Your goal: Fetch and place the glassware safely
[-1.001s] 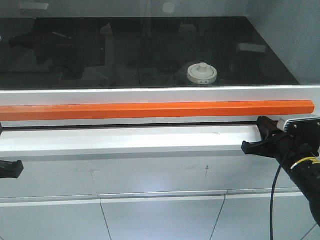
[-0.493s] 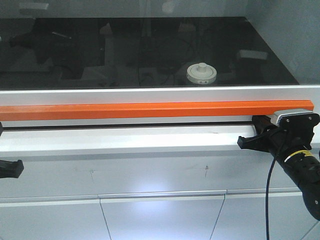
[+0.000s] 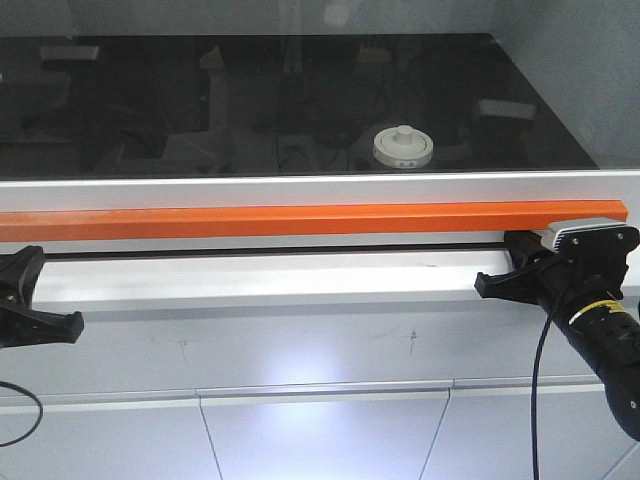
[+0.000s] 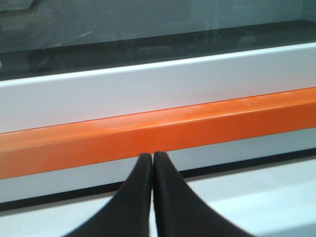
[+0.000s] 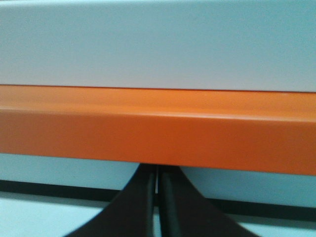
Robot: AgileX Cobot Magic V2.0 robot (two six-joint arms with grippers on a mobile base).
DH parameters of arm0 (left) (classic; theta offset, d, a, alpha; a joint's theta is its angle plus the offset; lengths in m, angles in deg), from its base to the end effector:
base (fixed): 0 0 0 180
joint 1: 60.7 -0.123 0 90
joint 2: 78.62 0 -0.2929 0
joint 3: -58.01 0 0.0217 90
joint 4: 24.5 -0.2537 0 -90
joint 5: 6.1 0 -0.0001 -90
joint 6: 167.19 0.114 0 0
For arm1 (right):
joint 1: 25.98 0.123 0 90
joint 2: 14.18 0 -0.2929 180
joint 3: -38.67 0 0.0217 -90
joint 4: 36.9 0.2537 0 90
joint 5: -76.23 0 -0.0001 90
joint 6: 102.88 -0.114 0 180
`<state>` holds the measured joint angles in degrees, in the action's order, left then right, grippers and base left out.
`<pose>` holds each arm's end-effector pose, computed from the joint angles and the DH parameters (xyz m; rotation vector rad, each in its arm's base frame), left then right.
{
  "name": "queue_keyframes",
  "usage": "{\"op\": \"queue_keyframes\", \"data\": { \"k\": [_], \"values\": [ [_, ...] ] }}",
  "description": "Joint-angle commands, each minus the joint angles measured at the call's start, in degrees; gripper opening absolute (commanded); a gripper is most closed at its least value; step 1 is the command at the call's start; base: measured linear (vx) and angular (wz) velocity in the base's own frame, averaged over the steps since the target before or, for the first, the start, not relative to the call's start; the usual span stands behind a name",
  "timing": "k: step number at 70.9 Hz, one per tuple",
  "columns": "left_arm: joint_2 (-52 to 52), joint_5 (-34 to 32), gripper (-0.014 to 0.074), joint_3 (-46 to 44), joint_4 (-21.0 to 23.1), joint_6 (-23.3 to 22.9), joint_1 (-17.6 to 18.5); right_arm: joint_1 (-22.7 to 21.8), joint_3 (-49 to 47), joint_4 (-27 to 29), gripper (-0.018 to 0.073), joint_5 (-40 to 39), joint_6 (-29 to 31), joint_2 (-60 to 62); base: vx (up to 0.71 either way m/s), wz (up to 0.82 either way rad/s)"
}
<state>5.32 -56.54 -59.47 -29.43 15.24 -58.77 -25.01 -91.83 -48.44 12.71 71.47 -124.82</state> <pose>0.2400 -0.0156 0.2026 0.1596 1.6698 -0.0077 0.3207 0.0258 0.1519 -0.1424 1.6894 0.1710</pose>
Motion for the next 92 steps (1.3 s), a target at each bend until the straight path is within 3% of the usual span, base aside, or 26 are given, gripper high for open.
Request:
{"op": "queue_keyframes", "data": {
  "k": [1,16,28,56,92],
  "values": [
    [3.48,-10.09,-0.0007,-1.23,0.6,-0.5,0.12,-0.09,-3.64,0.98,-0.0003,-5.2,0.71,1.52,0.0,0.0],
    [10.21,-14.23,-0.0007,-1.23,0.79,-0.5,0.12,-0.09,-3.64,0.98,-0.0003,-5.2,0.71,1.52,0.0,0.0],
    [13.35,-17.75,-0.0007,-1.31,4.93,-0.5,0.07,-0.09,-3.64,0.98,-0.0003,-5.2,0.71,1.52,0.0,0.0],
    [17.07,-12.63,-0.0007,-9.66,5.47,-0.17,0.07,-0.09,-3.58,0.93,-0.0003,-5.15,0.71,1.52,0.0,0.0],
    [13.52,-16.48,-0.0007,-9.89,4.93,-0.21,0.07,-0.09,-3.58,0.93,-0.0003,-4.29,0.65,5.15,0.0,0.0]
  ]
}}
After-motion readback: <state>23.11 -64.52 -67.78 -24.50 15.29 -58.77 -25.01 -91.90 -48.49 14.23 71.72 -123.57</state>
